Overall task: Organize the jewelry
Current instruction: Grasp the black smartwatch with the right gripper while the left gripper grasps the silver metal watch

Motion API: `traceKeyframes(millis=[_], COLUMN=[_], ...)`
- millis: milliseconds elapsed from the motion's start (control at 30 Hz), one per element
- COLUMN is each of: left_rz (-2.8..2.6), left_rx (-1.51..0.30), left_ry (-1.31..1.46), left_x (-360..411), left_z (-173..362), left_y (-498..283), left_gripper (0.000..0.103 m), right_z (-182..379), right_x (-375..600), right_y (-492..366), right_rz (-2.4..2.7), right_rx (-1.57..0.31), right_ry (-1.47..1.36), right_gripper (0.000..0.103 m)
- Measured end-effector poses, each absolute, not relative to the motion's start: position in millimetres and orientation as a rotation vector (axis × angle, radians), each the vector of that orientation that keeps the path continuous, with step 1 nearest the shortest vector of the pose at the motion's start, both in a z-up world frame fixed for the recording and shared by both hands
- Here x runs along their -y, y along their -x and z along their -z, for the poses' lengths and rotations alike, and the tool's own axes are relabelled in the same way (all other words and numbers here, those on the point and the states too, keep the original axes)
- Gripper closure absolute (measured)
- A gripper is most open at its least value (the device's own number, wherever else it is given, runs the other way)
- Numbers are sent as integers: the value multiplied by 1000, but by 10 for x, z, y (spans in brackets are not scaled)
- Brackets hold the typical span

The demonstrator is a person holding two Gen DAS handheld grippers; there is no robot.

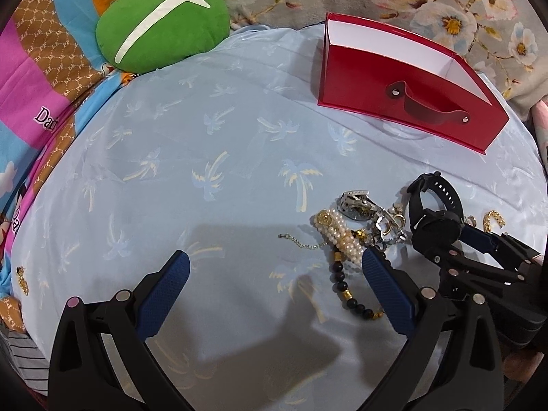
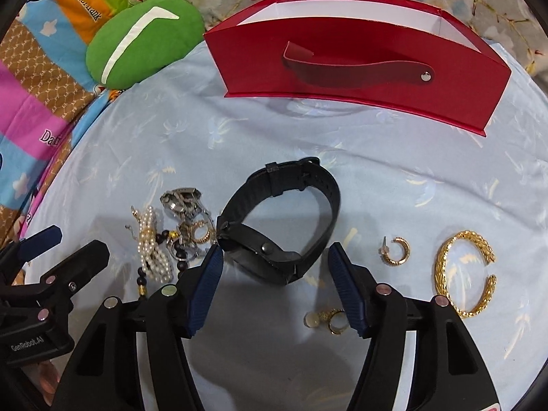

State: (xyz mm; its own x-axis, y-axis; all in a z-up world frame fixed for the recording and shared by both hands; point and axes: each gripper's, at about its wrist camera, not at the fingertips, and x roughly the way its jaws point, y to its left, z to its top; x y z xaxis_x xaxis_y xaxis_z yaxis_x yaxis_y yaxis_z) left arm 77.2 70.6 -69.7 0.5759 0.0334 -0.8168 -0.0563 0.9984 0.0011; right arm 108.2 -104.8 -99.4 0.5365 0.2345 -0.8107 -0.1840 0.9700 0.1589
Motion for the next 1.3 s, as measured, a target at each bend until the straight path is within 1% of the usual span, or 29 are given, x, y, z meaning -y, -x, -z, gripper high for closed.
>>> traceKeyframes(millis=[133, 200, 233, 267, 300, 333, 367, 433, 700, 867, 1033, 1067, 1100, 1133, 1167, 1233, 1300], left_rz=[-59, -61, -62, -62, -64, -64, -64, -64, -11, 80, 136, 149, 161, 166, 176, 192, 205], left_rx=[-957, -959, -959, -958, -957, -955, -953, -951, -939, -930, -911, -915, -920, -925, -931, -947, -953], left_ry=[25, 24, 23, 23, 21, 20, 19, 19, 12, 23, -10, -5, -7, -10, -16, -28, -42], left_x=[-714, -717, -719, -721, -722, -724, -727, -721, -582, -394, -204, -175, -153, -136, -116, -93, -96], left_z=[710, 715, 716, 714, 710, 706, 705, 699, 645, 618, 624, 641, 660, 675, 701, 751, 788], left_y=[-802, -818, -826, -830, -838, -848, -857, -877, -950, -1058, -1212, -1260, -1300, -1324, -1359, -1398, -1405], left_gripper=[5, 5, 5, 5, 5, 5, 5, 5, 5, 5, 5, 7, 13, 22, 25, 39, 43], right_z=[994, 987, 985, 983, 985, 985, 987, 999, 884, 745, 720, 719, 717, 716, 714, 709, 706], right_x=[1017, 1010, 1020, 1044, 1049, 1065, 1075, 1103, 1291, 1532, 1732, 1761, 1793, 1816, 1829, 1870, 1896], right_y=[-1128, -1155, -1163, -1178, -1190, -1199, -1205, -1204, -1049, -923, -825, -806, -781, -760, -745, -717, -700], right_rz=[-254, -250, -255, -269, -275, -276, -278, -288, -238, -177, -130, -122, -114, -109, -105, -100, -98], right_rx=[-955, -945, -942, -944, -946, -945, -944, -949, -903, -871, -866, -865, -864, -864, -864, -862, -861], right_ry=[-63, -66, -77, -101, -115, -124, -128, -143, -149, -153, -165, -167, -167, -165, -164, -172, -176], right_gripper=[40, 46, 58, 66, 68, 72, 79, 87, 88, 88, 88, 88, 88, 88, 88, 88, 88])
